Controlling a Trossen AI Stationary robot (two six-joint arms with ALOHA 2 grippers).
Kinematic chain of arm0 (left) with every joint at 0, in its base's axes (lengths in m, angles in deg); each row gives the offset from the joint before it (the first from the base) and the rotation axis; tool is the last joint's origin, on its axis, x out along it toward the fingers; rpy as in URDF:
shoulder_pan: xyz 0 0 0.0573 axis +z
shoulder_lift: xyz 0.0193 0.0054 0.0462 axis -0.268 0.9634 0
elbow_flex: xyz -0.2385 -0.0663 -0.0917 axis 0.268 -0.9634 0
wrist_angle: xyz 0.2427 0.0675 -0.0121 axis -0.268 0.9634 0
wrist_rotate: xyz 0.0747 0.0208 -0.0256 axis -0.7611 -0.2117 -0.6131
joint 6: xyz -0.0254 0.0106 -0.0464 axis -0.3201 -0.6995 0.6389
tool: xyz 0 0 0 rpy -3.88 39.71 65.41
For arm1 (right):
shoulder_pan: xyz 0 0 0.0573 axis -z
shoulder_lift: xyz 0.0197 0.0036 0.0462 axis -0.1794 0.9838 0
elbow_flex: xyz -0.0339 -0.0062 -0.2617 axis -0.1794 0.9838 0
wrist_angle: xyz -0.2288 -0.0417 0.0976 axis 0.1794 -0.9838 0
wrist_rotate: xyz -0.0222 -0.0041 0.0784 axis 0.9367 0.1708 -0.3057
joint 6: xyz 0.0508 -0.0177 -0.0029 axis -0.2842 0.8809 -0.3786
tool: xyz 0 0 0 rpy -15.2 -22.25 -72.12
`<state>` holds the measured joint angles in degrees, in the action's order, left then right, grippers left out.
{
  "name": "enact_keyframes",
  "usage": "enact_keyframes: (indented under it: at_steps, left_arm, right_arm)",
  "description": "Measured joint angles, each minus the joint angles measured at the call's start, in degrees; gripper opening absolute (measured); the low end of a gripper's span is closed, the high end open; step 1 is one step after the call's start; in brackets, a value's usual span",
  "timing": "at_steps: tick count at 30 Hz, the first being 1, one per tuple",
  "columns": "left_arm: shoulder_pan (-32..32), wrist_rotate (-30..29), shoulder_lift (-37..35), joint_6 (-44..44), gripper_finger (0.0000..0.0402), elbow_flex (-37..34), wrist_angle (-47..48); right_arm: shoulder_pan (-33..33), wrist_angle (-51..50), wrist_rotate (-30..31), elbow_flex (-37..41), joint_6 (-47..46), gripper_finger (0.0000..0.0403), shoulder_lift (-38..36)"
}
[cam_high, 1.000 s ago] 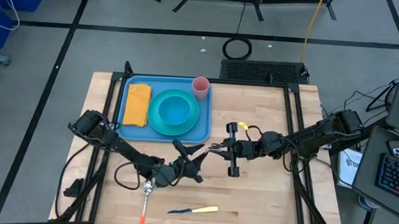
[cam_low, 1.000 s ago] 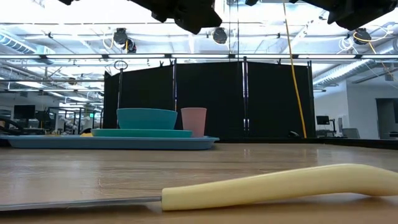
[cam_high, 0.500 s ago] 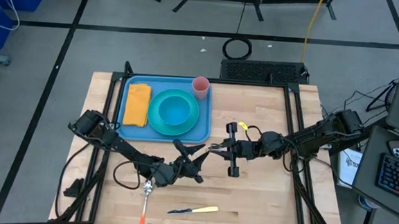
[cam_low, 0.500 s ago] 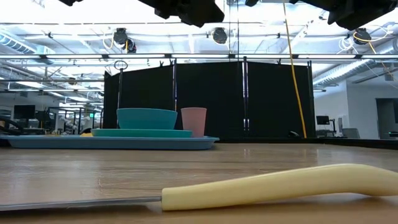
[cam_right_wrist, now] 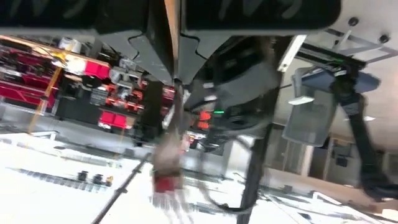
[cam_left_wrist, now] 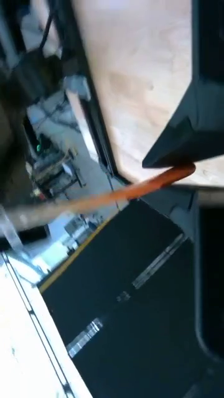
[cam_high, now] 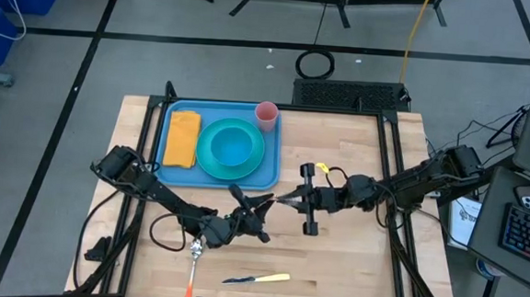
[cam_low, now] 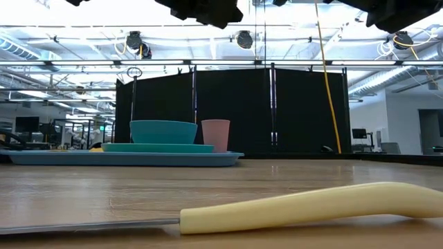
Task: Set up tray
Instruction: Put the orange fork on the yellow napkin on the blue serving tray
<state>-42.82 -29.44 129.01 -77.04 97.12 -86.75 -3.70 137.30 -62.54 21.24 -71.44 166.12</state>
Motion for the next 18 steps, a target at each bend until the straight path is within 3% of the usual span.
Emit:
enact_keyframes:
  at_steps: [2, 9, 18]
  left_arm:
    - [-0.08, -0.52, -0.21, 0.36, 0.0015, 0.00, -0.35]
    - [-0.13, -0.51, -1.05, 1.21, 0.0013, 0.00, 1.22]
    - [-1.34, -3.43, -8.13, 6.66, 0.0008, -2.02, 13.39]
  right_arm:
    - [-0.12, -0.09, -0.53, 0.02, 0.42, 0.0001, -0.02]
    - [-0.08, -0.56, -0.45, 0.04, 0.14, 0.0001, -0.07]
    - [-0.03, -2.54, 0.67, -0.06, -0.62, 0.0020, -0.08]
